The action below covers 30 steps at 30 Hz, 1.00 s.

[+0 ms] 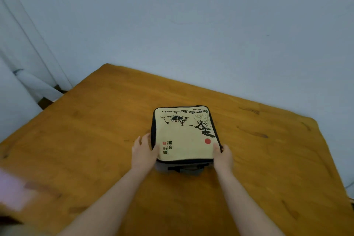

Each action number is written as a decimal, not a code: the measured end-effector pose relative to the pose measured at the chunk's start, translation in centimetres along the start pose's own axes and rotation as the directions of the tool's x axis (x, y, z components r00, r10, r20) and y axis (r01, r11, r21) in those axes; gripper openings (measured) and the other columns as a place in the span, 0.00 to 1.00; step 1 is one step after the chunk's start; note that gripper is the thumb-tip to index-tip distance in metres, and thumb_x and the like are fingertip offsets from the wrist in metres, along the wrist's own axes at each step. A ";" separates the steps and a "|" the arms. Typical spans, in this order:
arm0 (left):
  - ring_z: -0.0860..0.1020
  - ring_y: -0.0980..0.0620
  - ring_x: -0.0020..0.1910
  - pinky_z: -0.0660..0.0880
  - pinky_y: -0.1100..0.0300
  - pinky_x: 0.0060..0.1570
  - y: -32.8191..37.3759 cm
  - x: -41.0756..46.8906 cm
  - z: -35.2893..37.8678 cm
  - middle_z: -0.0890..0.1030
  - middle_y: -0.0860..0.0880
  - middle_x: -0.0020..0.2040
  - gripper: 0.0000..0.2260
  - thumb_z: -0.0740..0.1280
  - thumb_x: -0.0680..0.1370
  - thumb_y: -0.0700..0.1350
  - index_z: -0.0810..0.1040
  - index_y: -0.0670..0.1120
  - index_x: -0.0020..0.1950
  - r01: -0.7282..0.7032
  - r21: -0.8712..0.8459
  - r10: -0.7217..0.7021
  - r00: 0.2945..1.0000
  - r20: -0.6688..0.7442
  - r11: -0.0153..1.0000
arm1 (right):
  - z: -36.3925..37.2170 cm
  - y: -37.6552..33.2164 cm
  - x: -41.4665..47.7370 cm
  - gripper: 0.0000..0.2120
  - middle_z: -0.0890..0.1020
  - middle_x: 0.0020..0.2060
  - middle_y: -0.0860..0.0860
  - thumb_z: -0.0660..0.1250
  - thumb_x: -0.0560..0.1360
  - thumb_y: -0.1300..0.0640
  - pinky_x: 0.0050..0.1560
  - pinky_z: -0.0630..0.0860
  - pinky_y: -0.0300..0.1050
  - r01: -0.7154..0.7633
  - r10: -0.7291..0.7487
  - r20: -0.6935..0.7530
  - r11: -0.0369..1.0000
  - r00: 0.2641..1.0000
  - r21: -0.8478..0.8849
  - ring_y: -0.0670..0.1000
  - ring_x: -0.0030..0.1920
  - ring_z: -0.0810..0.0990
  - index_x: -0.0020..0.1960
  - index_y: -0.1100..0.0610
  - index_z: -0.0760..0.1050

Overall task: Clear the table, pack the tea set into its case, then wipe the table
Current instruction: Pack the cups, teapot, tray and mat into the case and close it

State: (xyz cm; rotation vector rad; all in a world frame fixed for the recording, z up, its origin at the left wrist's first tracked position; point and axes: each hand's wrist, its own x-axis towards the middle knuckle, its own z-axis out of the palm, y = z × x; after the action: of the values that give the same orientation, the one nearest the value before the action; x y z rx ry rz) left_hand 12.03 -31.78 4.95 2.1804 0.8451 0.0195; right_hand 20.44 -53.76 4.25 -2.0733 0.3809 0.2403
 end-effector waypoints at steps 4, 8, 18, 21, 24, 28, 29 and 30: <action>0.76 0.49 0.59 0.78 0.52 0.54 -0.2 -1.7 0.5 0.74 0.47 0.63 0.19 0.67 0.78 0.48 0.64 0.47 0.65 0.155 -0.343 -0.105 0.982 0.159 0.927 | -0.6 -0.5 -0.3 0.06 0.78 0.46 0.54 0.56 0.83 0.56 0.38 0.67 0.47 0.004 -0.004 -0.042 1.000 0.999 0.000 0.55 0.42 0.75 0.53 0.58 0.69; 0.76 0.48 0.52 0.77 0.55 0.43 0.9 -2.0 0.8 0.74 0.45 0.56 0.17 0.67 0.78 0.43 0.61 0.46 0.60 0.313 -0.492 -0.233 0.948 0.218 0.812 | -0.8 -0.5 -0.5 0.07 0.76 0.43 0.55 0.56 0.83 0.58 0.38 0.65 0.48 -0.063 0.063 -0.059 0.998 0.996 0.010 0.54 0.40 0.72 0.51 0.61 0.69; 0.77 0.44 0.54 0.81 0.47 0.44 3.1 1.3 -1.8 0.75 0.45 0.51 0.08 0.60 0.81 0.37 0.66 0.43 0.59 0.425 -0.537 -0.223 0.889 0.400 0.729 | -0.7 -1.5 -2.3 0.05 0.75 0.44 0.57 0.57 0.82 0.60 0.43 0.67 0.49 -0.070 0.071 -0.274 0.997 0.959 0.013 0.58 0.45 0.73 0.50 0.60 0.69; 0.77 0.43 0.56 0.82 0.49 0.42 3.6 3.6 -4.2 0.75 0.43 0.56 0.09 0.60 0.81 0.37 0.66 0.43 0.60 0.391 -0.538 -0.164 0.892 0.421 0.747 | 0.5 -3.8 -2.5 0.06 0.76 0.44 0.55 0.56 0.82 0.57 0.48 0.72 0.54 -0.065 0.075 -0.335 0.997 0.939 0.042 0.59 0.46 0.75 0.50 0.58 0.70; 0.76 0.43 0.58 0.82 0.50 0.43 3.7 6.7 -7.3 0.74 0.44 0.56 0.10 0.62 0.80 0.38 0.66 0.45 0.60 0.354 -0.569 -0.100 0.898 0.429 0.742 | 2.9 -6.9 -2.2 0.07 0.77 0.43 0.53 0.56 0.83 0.55 0.50 0.76 0.60 -0.023 0.051 -0.370 0.997 0.928 0.080 0.60 0.46 0.78 0.48 0.55 0.70; 0.75 0.46 0.56 0.82 0.51 0.43 3.4 12.2 -11.9 0.74 0.46 0.52 0.12 0.64 0.79 0.36 0.66 0.45 0.59 0.314 -0.625 -0.034 0.908 0.417 0.715 | 7.4 -11.1 -1.1 0.09 0.78 0.42 0.52 0.57 0.82 0.54 0.49 0.78 0.65 0.011 0.037 -0.352 0.991 0.935 0.134 0.59 0.46 0.79 0.44 0.50 0.68; 0.76 0.46 0.54 0.81 0.52 0.43 3.2 13.6 -13.1 0.74 0.46 0.51 0.13 0.65 0.78 0.35 0.67 0.45 0.59 0.306 -0.635 -0.025 0.911 0.412 0.710 | 8.8 -12.4 -1.1 0.08 0.78 0.42 0.52 0.56 0.82 0.55 0.48 0.79 0.65 0.023 0.028 -0.334 0.989 0.942 0.147 0.59 0.46 0.79 0.45 0.52 0.69; 0.77 0.47 0.52 0.81 0.52 0.42 2.8 15.6 -14.4 0.75 0.46 0.50 0.14 0.66 0.77 0.34 0.67 0.44 0.59 0.295 -0.642 -0.012 0.913 0.407 0.707 | 10.6 -14.0 -0.8 0.07 0.77 0.42 0.52 0.56 0.83 0.56 0.48 0.79 0.64 0.038 0.015 -0.316 0.986 0.949 0.162 0.58 0.45 0.79 0.47 0.54 0.69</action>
State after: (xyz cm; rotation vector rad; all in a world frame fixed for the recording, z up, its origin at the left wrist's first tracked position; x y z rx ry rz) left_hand 21.80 -14.45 12.98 1.3251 0.6510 -0.1437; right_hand 24.58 -37.83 10.35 -1.9478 0.5632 -0.1324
